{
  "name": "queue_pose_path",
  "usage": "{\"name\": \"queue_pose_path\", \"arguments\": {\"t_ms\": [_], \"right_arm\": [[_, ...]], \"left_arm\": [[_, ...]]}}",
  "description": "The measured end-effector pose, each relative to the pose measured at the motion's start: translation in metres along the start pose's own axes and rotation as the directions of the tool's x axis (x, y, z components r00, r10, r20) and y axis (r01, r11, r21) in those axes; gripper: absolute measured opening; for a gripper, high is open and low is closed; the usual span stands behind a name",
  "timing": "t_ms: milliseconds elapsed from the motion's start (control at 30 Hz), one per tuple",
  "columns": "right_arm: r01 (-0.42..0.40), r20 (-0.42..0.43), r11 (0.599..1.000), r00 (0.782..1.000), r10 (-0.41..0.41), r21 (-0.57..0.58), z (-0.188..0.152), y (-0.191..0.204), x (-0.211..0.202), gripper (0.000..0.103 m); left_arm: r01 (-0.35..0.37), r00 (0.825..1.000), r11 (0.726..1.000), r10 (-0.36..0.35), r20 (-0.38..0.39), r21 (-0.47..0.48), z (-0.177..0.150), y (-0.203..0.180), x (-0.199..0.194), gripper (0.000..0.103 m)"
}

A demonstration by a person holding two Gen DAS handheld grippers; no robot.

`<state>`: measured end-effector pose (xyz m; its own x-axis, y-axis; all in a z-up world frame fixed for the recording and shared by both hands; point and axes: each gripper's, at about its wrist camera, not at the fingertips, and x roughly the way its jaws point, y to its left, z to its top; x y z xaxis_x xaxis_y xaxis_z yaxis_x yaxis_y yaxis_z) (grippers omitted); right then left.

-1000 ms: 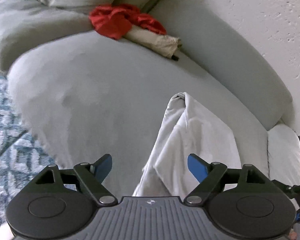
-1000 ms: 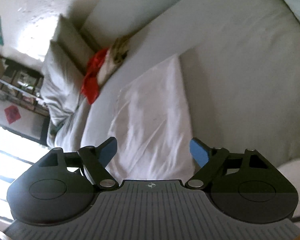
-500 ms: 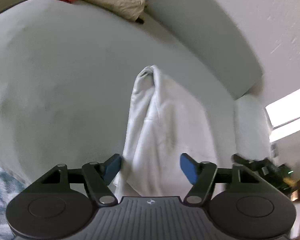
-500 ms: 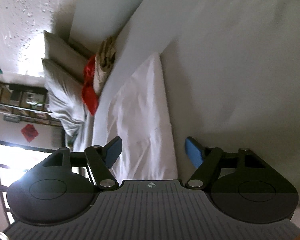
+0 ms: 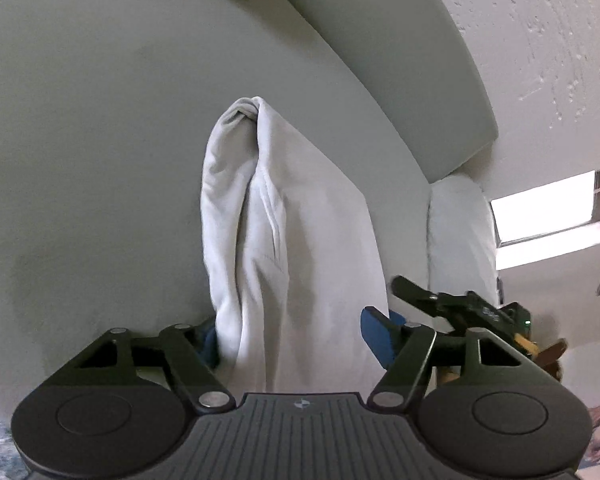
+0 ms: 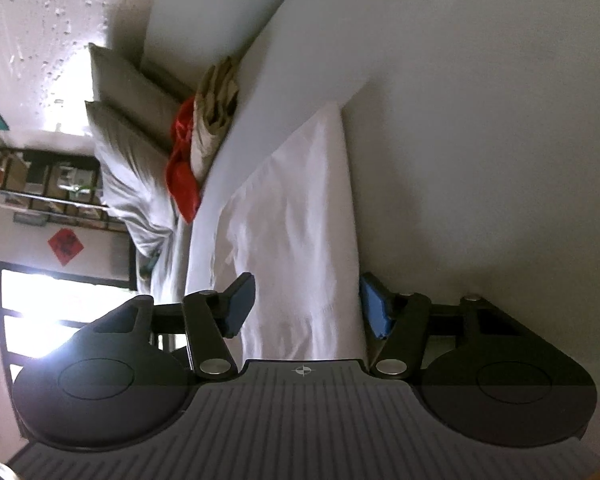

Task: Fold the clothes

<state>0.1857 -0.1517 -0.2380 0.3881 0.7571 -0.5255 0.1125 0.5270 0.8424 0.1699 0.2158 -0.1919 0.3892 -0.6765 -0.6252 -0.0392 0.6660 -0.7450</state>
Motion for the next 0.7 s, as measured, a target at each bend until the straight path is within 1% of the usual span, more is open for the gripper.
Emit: {"name": "queue_pose_path", "arguments": {"t_ms": [100, 133, 167, 233, 300, 367, 400, 433, 467, 500, 567, 633, 667, 700], "right_arm": [[-0.012, 0.008, 1.000, 1.000, 0.011, 0.013, 0.011, -0.004, 0.016, 0.041], [-0.024, 0.015, 0.999, 1.000, 0.024, 0.023, 0.014, -0.007, 0.021, 0.037], [-0.039, 0.023, 0.999, 0.999, 0.038, 0.036, 0.017, -0.009, 0.027, 0.035], [-0.067, 0.041, 0.996, 0.997, 0.064, 0.056, 0.021, -0.013, 0.035, 0.026], [-0.094, 0.059, 0.993, 0.994, 0.090, 0.076, 0.025, -0.016, 0.043, 0.023], [-0.090, 0.067, 0.994, 0.994, 0.086, 0.068, 0.025, -0.014, 0.046, 0.023], [-0.086, 0.070, 0.994, 0.994, 0.082, 0.063, 0.025, -0.013, 0.047, 0.022], [-0.065, 0.070, 0.996, 0.996, 0.061, 0.054, 0.025, -0.010, 0.048, 0.013], [-0.018, 0.069, 0.999, 0.997, 0.016, 0.034, 0.024, -0.005, 0.049, 0.007], [0.030, 0.083, 0.999, 0.996, -0.029, -0.013, 0.020, 0.005, 0.048, 0.006], [0.126, 0.127, 0.985, 0.986, -0.111, -0.118, 0.011, 0.027, 0.044, 0.006], [0.209, 0.197, 0.949, 0.967, -0.164, -0.236, -0.004, 0.052, 0.037, 0.006], [0.232, 0.234, 0.933, 0.958, -0.169, -0.274, -0.014, 0.064, 0.030, 0.006], [0.244, 0.268, 0.924, 0.949, -0.165, -0.295, -0.022, 0.073, 0.022, 0.006]], "left_arm": [[0.011, 1.000, 1.000, -0.011, 0.009, 0.001, 0.010, 0.002, 0.009, 0.064], [0.011, 1.000, 1.000, -0.011, 0.015, 0.001, 0.013, 0.003, 0.011, 0.064], [0.004, 1.000, 1.000, -0.004, 0.028, 0.007, 0.015, 0.003, 0.013, 0.062], [0.012, 0.999, 1.000, -0.012, 0.041, -0.005, 0.019, 0.006, 0.018, 0.062], [0.019, 0.998, 1.000, -0.018, 0.055, -0.011, 0.020, 0.006, 0.018, 0.061], [0.018, 0.998, 1.000, -0.017, 0.065, -0.008, 0.020, 0.003, 0.017, 0.060], [-0.013, 0.998, 1.000, 0.013, 0.068, -0.004, 0.019, -0.002, 0.014, 0.050], [-0.045, 0.996, 0.999, 0.045, 0.071, 0.000, 0.019, -0.006, 0.012, 0.044], [-0.077, 0.994, 0.997, 0.076, 0.075, 0.004, 0.019, -0.010, 0.009, 0.029], [-0.118, 0.989, 0.992, 0.113, 0.095, 0.039, 0.014, -0.019, 0.007, 0.012], [-0.201, 0.973, 0.974, 0.185, 0.139, 0.107, 0.003, -0.039, 0.002, 0.011], [-0.239, 0.961, 0.949, 0.200, 0.193, 0.206, -0.014, -0.064, -0.007, 0.010], [-0.258, 0.954, 0.932, 0.204, 0.220, 0.254, -0.022, -0.077, -0.012, 0.010], [-0.262, 0.951, 0.919, 0.194, 0.241, 0.295, -0.032, -0.090, -0.018, 0.010]]}}
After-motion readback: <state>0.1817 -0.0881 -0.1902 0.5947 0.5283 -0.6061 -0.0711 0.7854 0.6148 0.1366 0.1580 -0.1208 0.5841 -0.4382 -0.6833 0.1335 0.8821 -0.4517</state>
